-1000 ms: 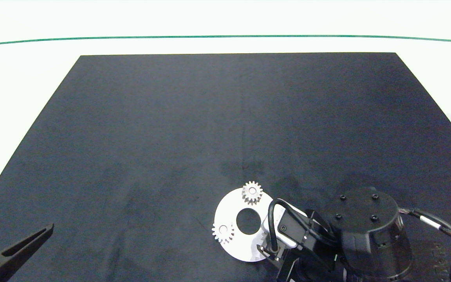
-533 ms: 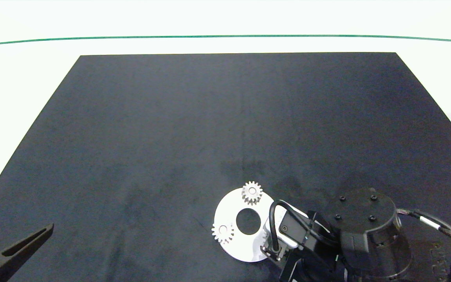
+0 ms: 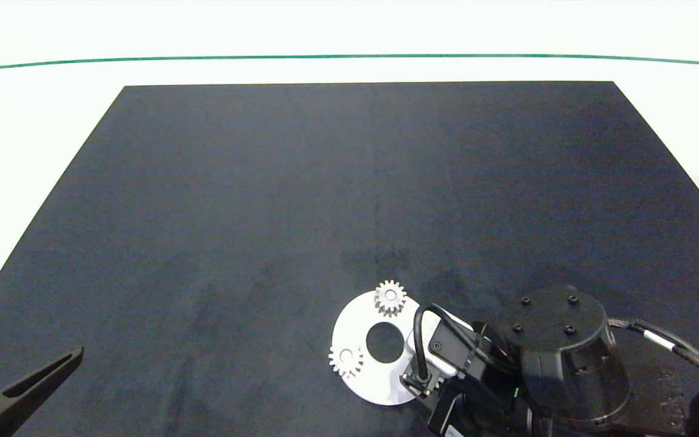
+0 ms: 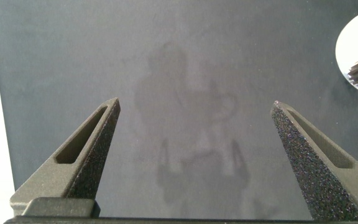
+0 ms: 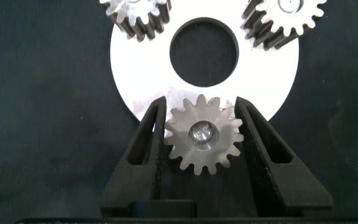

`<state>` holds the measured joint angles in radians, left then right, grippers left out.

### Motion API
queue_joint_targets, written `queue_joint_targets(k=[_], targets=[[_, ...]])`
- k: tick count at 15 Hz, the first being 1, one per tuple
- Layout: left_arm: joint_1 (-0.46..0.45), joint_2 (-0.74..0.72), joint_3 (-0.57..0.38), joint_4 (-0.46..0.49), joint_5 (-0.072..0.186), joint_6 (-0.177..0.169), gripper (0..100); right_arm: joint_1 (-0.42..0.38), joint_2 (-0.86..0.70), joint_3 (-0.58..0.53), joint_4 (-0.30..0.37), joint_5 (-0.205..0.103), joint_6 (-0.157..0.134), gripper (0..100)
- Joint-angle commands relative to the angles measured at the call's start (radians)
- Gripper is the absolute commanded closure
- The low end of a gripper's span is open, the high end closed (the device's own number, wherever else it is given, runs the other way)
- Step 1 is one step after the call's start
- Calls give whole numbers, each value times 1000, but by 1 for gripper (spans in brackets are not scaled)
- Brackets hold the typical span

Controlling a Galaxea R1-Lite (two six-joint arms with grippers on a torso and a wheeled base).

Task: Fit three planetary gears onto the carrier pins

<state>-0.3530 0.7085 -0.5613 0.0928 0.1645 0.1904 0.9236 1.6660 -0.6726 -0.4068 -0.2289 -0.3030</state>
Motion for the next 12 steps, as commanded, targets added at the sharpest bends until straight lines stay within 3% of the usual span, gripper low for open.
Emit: queue_joint_targets(k=[1,10,12], targets=[[0,0,-5,1,1,1,0,1,12,-9,-4,0,-1,0],[2,0,-12,1,3,0,0,0,-2,-10,-4,-4,-2,0],[2,0,-12,2,3,0,0,0,-74,-39,2,-12,-4,0]])
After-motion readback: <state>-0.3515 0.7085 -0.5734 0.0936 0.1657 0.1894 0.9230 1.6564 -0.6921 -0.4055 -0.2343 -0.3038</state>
